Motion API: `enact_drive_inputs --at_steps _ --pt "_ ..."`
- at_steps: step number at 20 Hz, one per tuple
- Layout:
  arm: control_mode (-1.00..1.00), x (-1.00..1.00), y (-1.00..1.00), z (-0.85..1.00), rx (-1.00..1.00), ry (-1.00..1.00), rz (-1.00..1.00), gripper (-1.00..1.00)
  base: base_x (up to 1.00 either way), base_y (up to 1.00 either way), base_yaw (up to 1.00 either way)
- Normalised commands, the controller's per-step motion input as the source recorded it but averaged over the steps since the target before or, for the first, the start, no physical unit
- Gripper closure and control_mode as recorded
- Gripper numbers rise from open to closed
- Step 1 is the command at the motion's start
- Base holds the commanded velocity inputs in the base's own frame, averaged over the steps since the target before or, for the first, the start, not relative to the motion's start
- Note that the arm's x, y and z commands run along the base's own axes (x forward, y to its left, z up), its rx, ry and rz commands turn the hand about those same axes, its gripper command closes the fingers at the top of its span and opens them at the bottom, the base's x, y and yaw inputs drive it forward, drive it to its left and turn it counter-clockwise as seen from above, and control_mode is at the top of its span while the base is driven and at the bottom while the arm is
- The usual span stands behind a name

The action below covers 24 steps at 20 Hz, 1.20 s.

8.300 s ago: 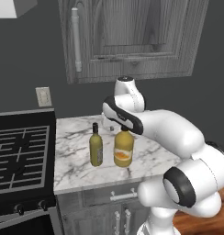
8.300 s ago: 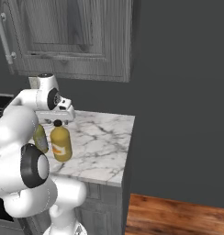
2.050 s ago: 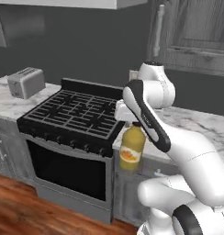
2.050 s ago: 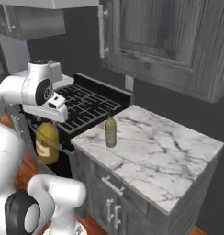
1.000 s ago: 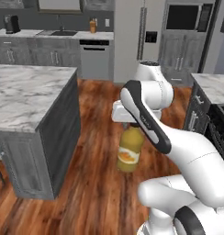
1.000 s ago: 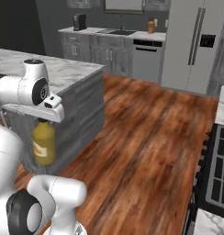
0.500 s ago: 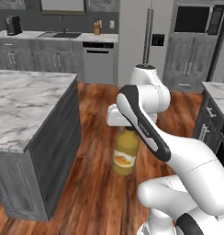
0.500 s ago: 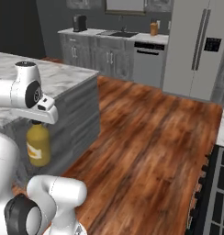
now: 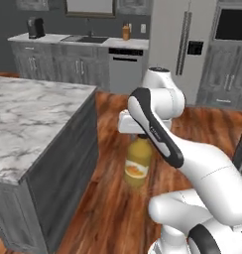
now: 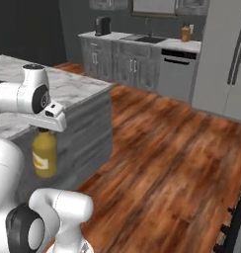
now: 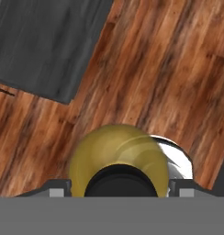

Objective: There is a wine glass and glass cup on the dining counter. Place the wine bottle next to the wine glass and the juice bottle next to the glass cup.

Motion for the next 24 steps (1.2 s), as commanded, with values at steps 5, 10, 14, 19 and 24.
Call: enact_drive_inputs --at_steps 5,10,14,19,24 --pt "1.00 0.00 0.00 0.00 0.00 0.00 0.00 1.00 0.25 0.14 0.73" --pt "1.00 0.00 0.00 0.00 0.00 0.00 0.00 1.00 0.40 0.28 0.53" --pt "1.00 0.00 0.00 0.00 0.00 0.00 0.00 1.00 0.69 0.22 0.33" --pt "1.00 0.00 0.00 0.00 0.00 0.00 0.00 1.00 0.72 0.33 0.11" --pt "1.00 0.00 0.00 0.00 0.00 0.00 0.00 1.00 0.60 0.54 0.01"
